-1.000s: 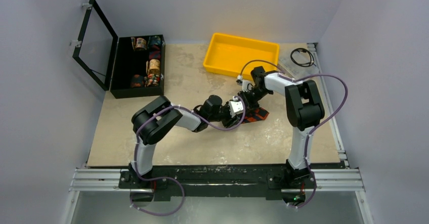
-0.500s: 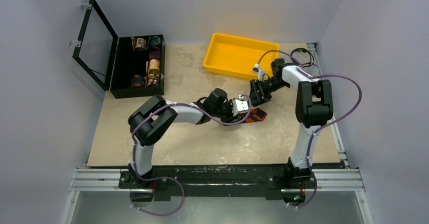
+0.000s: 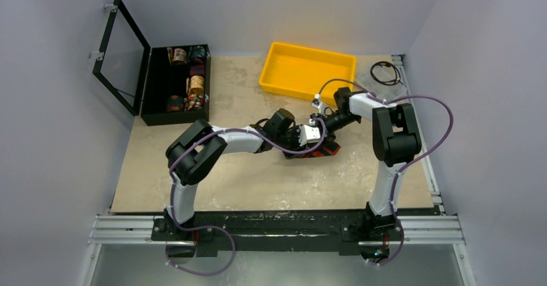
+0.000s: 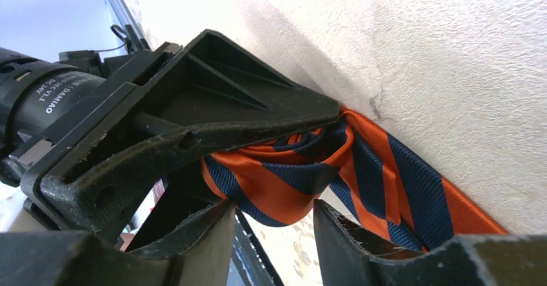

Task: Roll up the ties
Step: Roll the tie at the center of the board.

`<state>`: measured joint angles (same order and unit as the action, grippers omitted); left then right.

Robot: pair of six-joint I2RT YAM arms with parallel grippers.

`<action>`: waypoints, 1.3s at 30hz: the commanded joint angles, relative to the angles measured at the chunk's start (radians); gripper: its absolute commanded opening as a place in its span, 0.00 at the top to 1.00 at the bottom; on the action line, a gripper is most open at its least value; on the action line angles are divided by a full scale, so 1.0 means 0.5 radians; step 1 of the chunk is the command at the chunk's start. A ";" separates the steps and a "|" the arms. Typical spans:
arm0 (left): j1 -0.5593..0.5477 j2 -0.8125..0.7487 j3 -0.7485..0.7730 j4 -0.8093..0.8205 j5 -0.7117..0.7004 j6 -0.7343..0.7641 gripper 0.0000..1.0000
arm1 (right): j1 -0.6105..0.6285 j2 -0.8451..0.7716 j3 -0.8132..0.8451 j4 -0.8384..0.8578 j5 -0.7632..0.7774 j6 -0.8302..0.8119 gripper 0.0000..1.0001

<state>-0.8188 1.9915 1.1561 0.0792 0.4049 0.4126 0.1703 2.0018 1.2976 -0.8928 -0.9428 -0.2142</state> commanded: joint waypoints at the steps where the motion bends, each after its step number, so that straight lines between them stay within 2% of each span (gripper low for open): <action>1: 0.012 0.118 -0.063 -0.364 -0.108 0.097 0.97 | -0.006 0.012 -0.019 0.158 -0.036 0.092 0.57; 3: 0.011 0.115 -0.063 -0.358 -0.102 0.103 0.97 | -0.007 0.027 -0.024 0.204 -0.043 0.150 0.57; 6: 0.012 0.116 -0.061 -0.352 -0.093 0.118 0.96 | -0.016 0.001 -0.033 0.258 -0.111 0.198 0.42; 7: 0.012 0.116 -0.060 -0.354 -0.093 0.123 0.96 | -0.021 -0.019 -0.039 0.281 -0.139 0.220 0.40; 10: 0.012 0.118 -0.066 -0.349 -0.092 0.140 0.96 | -0.026 -0.049 -0.040 0.319 -0.207 0.253 0.40; 14: 0.011 0.119 -0.075 -0.344 -0.084 0.141 0.96 | -0.026 -0.019 -0.062 0.369 -0.263 0.298 0.46; 17: 0.012 0.116 -0.078 -0.337 -0.079 0.138 0.96 | -0.025 -0.007 -0.067 0.392 -0.197 0.309 0.57; 19: 0.012 0.117 -0.079 -0.331 -0.075 0.138 0.96 | -0.025 0.004 -0.066 0.390 -0.121 0.309 0.73; 21: 0.013 0.112 -0.081 -0.326 -0.065 0.137 0.95 | -0.026 0.011 -0.067 0.383 -0.032 0.300 0.95; 22: 0.019 0.109 -0.083 -0.320 -0.054 0.129 0.94 | -0.027 0.015 -0.068 0.372 0.029 0.293 1.00; 24: 0.030 0.082 -0.100 -0.289 -0.017 0.106 0.87 | -0.025 0.017 -0.076 0.342 0.174 0.256 1.00; 29: 0.072 -0.024 -0.213 0.021 0.171 -0.010 0.60 | -0.025 0.028 -0.117 0.281 0.539 0.174 1.00; 34: 0.073 -0.067 -0.247 0.365 0.307 -0.187 0.51 | -0.014 0.072 -0.105 0.296 0.811 0.205 1.00; 39: 0.073 -0.012 -0.182 0.560 0.369 -0.331 0.49 | 0.010 0.102 -0.071 0.298 1.002 0.232 1.00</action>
<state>-0.7864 1.9797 1.0637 0.2871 0.5217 0.3317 0.1707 2.0079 1.2663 -0.7963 -0.8082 -0.0582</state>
